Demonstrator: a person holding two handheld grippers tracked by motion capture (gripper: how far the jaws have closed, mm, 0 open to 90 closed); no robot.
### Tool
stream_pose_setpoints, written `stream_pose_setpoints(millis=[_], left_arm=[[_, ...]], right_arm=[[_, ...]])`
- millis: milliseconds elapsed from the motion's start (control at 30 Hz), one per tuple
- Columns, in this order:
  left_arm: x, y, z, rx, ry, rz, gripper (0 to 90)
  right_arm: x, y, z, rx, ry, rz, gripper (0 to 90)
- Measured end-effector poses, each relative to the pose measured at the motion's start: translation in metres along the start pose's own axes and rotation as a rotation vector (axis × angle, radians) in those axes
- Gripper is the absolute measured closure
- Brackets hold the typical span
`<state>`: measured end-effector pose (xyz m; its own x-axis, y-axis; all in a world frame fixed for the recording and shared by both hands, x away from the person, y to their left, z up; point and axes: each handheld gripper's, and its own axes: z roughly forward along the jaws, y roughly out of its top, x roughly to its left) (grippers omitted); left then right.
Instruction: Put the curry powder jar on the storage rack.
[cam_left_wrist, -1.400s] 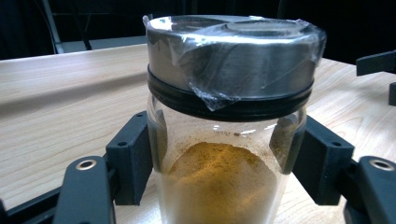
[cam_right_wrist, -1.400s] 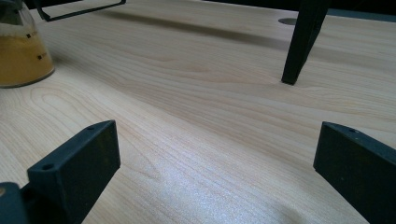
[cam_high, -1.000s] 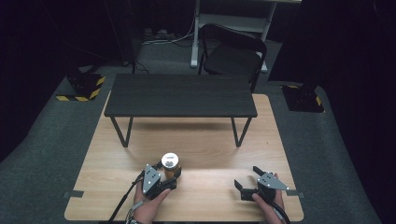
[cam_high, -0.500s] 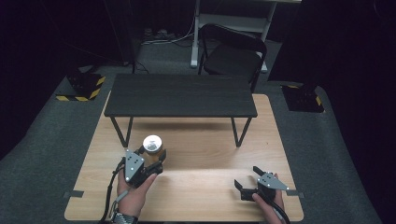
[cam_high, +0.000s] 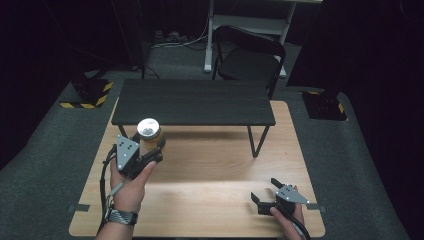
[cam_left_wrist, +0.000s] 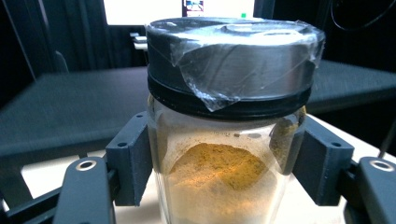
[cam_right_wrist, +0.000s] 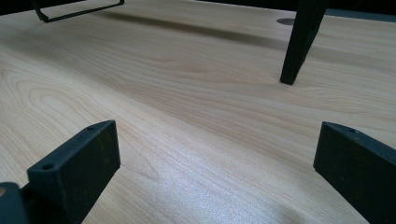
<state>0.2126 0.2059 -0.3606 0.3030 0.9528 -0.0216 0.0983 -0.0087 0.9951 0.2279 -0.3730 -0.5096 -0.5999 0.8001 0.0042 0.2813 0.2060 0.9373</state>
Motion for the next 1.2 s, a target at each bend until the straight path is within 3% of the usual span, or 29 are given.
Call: stream_pose_setpoints(millis=[167,500,900,1200], left_arm=[[0.001,0.024,0.006,-0.026,0.015,0.009,30.6],[0.0,0.05,0.031,-0.047,0.036,0.012,30.6],[0.002,0.053,0.057,-0.072,0.074,0.011,30.6],[0.005,0.047,0.073,-0.044,0.092,0.012,30.5]], right_arm=[[0.0,0.0,0.0,0.0,0.001,0.001,0.1],[-0.001,0.0,0.0,0.0,0.004,0.002,0.1],[-0.001,-0.001,-0.001,-0.005,0.008,0.001,0.1],[-0.002,-0.002,-0.001,-0.009,0.01,0.003,0.1]])
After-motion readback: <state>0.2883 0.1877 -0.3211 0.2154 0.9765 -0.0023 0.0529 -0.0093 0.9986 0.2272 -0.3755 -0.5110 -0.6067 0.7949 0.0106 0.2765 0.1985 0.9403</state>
